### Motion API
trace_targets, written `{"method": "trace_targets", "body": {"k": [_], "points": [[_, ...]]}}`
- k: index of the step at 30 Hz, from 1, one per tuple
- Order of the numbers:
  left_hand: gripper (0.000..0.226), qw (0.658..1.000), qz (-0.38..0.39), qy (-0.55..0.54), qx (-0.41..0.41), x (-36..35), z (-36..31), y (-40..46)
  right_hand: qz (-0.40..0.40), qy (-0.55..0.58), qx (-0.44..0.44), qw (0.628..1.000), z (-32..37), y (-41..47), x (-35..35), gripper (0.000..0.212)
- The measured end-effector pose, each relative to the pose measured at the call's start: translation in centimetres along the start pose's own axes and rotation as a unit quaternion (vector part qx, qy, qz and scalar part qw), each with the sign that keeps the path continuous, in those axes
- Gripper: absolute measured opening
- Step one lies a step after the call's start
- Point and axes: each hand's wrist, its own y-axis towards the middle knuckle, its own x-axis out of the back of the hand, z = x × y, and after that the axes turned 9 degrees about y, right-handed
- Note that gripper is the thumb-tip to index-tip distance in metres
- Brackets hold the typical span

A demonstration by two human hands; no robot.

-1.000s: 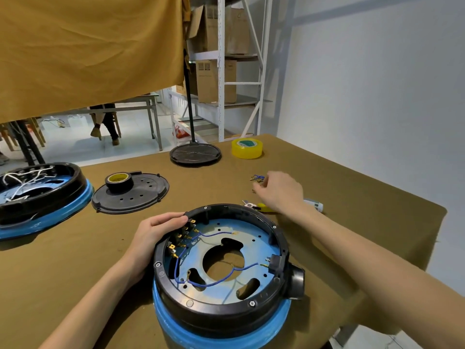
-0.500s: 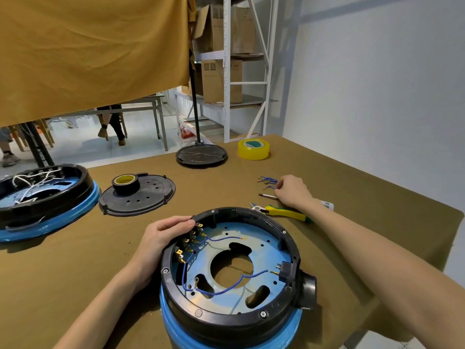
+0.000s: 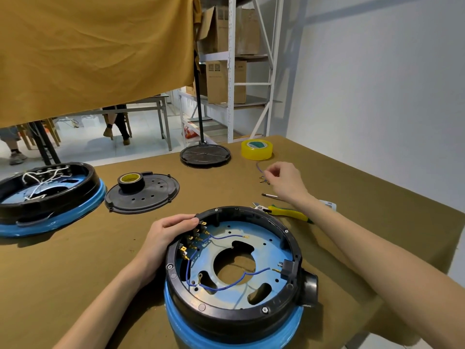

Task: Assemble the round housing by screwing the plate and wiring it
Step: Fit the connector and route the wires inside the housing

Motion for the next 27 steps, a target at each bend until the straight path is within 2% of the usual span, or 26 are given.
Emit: {"method": "trace_targets", "body": {"k": [1,2,3,6,8,10,12,14,18,23,27], "points": [[0.031,1.0,0.001,0.0,0.002,0.0,0.0,0.0,0.073,0.126,-0.031,0.989,1.3,-1.0,0.2,0.014],[0.035,1.0,0.002,0.0,0.005,0.0,-0.1,0.0,0.141,0.227,-0.061,0.962,2.5,-2.1,0.5,0.014],[0.037,1.0,0.005,0.002,0.006,0.0,-0.1,-0.1,0.194,0.29,-0.079,0.934,3.5,-3.0,0.7,0.014],[0.027,1.0,0.013,0.018,0.012,0.1,-0.3,-0.2,0.258,0.357,-0.092,0.893,5.6,-5.3,0.9,0.013],[0.02,0.999,0.01,0.045,-0.011,0.1,-0.6,-0.3,0.27,0.373,-0.089,0.883,6.5,-6.4,0.9,0.012],[0.016,0.989,-0.036,0.117,-0.082,0.3,-1.3,-0.3,0.283,0.379,-0.08,0.878,6.9,-7.4,0.8,0.011],[0.019,0.977,-0.066,0.141,-0.147,0.4,-2.7,-0.5,0.29,0.367,-0.062,0.882,7.1,-8.3,0.7,0.01],[0.026,0.97,-0.047,0.145,-0.188,0.0,-4.0,-0.9,0.292,0.348,-0.039,0.89,7.3,-9.0,0.5,0.009],[0.011,0.966,0.01,0.164,-0.2,-1.4,-5.0,-1.2,0.296,0.34,-0.005,0.893,7.6,-9.8,0.4,0.009],[0.01,0.98,-0.013,0.094,-0.176,-1.5,-5.0,-1.3,0.318,0.428,-0.036,0.845,7.3,-10.0,0.7,0.015],[0.01,0.977,0.004,0.123,-0.174,-1.6,-5.0,-1.4,0.311,0.433,-0.028,0.846,7.1,-10.5,0.7,0.018]]}}
